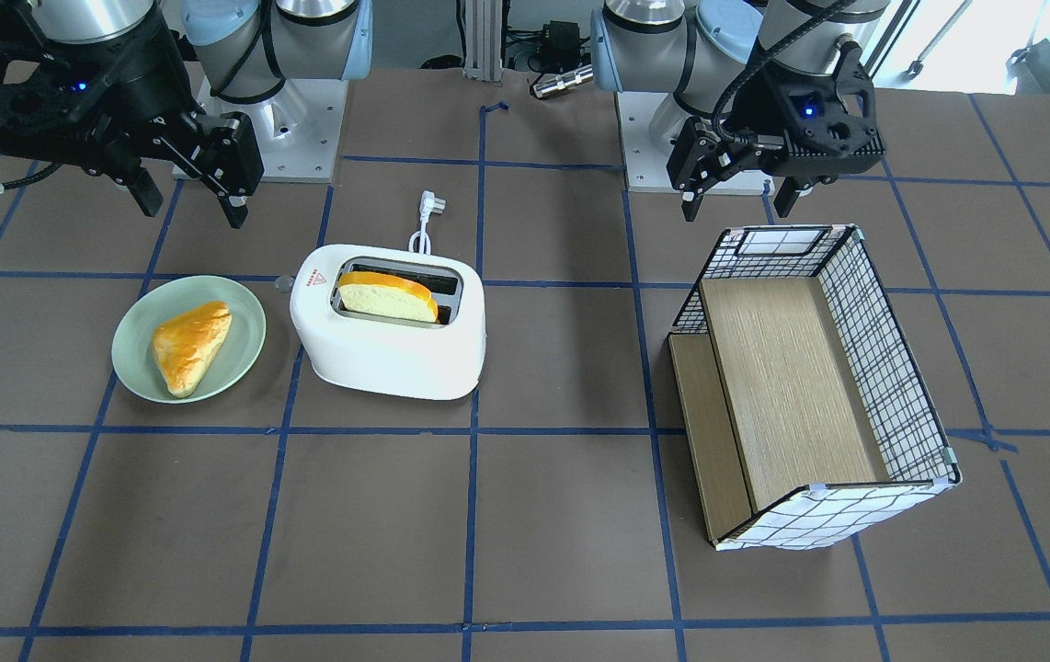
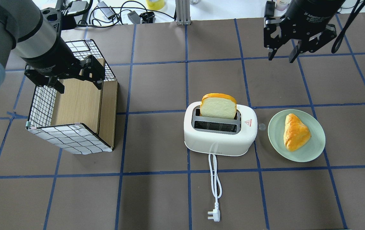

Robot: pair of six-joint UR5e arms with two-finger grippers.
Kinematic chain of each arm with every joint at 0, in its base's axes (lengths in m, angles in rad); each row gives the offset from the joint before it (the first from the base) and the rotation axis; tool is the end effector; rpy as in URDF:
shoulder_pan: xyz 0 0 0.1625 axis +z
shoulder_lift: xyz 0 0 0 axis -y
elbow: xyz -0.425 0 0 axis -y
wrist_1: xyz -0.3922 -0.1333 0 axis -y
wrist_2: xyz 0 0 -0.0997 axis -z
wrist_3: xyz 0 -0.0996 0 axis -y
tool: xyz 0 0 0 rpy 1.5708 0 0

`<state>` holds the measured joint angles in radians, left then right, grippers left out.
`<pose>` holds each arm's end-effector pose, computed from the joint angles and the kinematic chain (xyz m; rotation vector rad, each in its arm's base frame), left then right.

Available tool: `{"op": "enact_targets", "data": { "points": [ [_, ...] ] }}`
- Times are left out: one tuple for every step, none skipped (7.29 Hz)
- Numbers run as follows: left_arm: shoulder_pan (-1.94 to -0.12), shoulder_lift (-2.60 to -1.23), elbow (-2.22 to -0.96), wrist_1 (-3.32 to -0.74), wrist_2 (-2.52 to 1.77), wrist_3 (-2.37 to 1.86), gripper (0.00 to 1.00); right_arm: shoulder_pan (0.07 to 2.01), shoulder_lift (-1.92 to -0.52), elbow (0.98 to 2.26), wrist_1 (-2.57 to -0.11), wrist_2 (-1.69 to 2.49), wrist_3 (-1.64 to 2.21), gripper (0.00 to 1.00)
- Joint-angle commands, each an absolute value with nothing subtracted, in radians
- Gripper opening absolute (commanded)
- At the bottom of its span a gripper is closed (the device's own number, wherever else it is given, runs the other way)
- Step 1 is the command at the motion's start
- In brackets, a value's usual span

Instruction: Press toaster with right arm

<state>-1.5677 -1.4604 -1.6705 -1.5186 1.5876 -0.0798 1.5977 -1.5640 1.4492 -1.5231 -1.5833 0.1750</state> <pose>-0.1302 -0.4515 0.4960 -0.1303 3.1229 -0.0993 0.1454 -0.4949 0.5397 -0.2325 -3.1255 0.1066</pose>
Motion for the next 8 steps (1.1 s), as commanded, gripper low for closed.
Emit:
{"op": "enact_targets", "data": {
  "points": [
    [-1.568,-1.46,-1.671,-1.519,1.588,-0.08,1.0,1.601,-1.563,1.451,-1.569,-1.597,0.19,1.0],
    [-1.568,-1.46,-1.671,-1.519,1.588,-0.08,1.0,1.601,-1.562,1.451,-1.584,-1.586,0.192,1.0],
    [-1.568,-1.46,-1.671,-1.519,1.588,-0.08,1.0,1.601,-1.559,1.454,-1.597,-1.592,0.19,1.0],
    [-1.568,-1.46,-1.671,-1.519,1.588,-0.08,1.0,1.601,-1.559,1.454,-1.597,-1.595,0.19,1.0],
    [-1.568,-1.46,-1.671,-1.519,1.588,-0.08,1.0,1.601,-1.559,1.454,-1.597,-1.594,0.19,1.0],
    [-1.568,-1.46,-1.671,-1.519,1.588,-0.08,1.0,1.601,-1.559,1.454,-1.597,-1.597,0.184,1.0],
    [-1.568,-1.46,-1.671,-1.519,1.588,-0.08,1.0,1.601,-1.559,1.454,-1.597,-1.595,0.183,1.0],
    [-1.568,-1.46,-1.671,-1.519,1.588,-0.08,1.0,1.601,-1.559,1.454,-1.597,-1.595,0.18,1.0]
  ]
}}
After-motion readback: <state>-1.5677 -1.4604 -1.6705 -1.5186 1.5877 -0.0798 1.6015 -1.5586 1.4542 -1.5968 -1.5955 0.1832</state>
